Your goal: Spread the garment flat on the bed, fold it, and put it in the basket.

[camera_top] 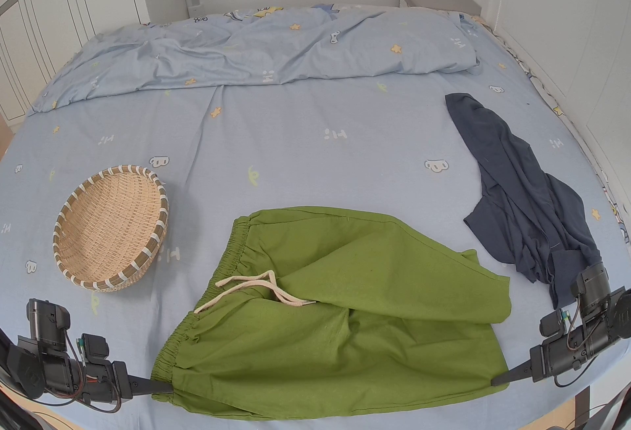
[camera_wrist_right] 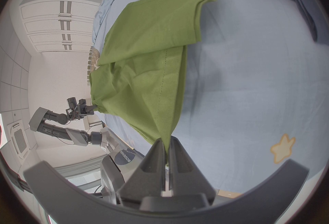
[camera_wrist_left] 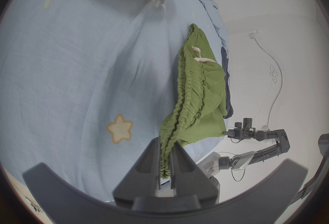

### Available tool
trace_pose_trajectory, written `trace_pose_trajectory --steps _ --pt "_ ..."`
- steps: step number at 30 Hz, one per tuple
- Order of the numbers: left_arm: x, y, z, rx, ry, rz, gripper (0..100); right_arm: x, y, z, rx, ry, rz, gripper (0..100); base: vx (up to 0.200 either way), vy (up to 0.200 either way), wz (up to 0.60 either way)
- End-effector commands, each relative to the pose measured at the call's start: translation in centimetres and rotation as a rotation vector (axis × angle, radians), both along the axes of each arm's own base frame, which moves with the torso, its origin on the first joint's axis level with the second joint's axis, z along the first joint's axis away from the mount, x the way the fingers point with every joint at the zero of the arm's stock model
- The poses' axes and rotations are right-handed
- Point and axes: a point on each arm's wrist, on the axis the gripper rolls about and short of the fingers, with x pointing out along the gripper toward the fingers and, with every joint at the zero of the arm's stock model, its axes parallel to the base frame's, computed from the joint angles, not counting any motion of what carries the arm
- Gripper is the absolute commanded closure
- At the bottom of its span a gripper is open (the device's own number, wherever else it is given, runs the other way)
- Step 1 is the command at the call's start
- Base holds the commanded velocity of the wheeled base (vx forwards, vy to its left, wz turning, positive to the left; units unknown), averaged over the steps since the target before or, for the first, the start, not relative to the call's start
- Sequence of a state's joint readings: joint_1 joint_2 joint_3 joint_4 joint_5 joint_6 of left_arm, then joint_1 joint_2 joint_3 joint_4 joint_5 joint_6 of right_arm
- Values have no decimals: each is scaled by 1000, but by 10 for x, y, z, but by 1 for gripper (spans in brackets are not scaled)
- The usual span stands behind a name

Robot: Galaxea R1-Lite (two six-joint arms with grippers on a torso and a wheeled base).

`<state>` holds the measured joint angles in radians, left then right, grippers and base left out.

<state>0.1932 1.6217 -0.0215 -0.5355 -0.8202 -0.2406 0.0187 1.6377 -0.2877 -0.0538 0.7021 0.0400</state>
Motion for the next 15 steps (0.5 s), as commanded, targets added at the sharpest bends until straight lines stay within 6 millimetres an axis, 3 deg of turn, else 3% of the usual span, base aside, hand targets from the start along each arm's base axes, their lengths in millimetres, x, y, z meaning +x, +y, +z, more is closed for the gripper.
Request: trace_pose_trajectory --steps 1,15 --pt "-1 1 -4 1 27 -5 100 -8 0 -1 0 5 0 100 0 0 0" --pt "-1 8 -22 162 92 -60 100 -17 -2 -7 -29 55 -15 100 0 0 0"
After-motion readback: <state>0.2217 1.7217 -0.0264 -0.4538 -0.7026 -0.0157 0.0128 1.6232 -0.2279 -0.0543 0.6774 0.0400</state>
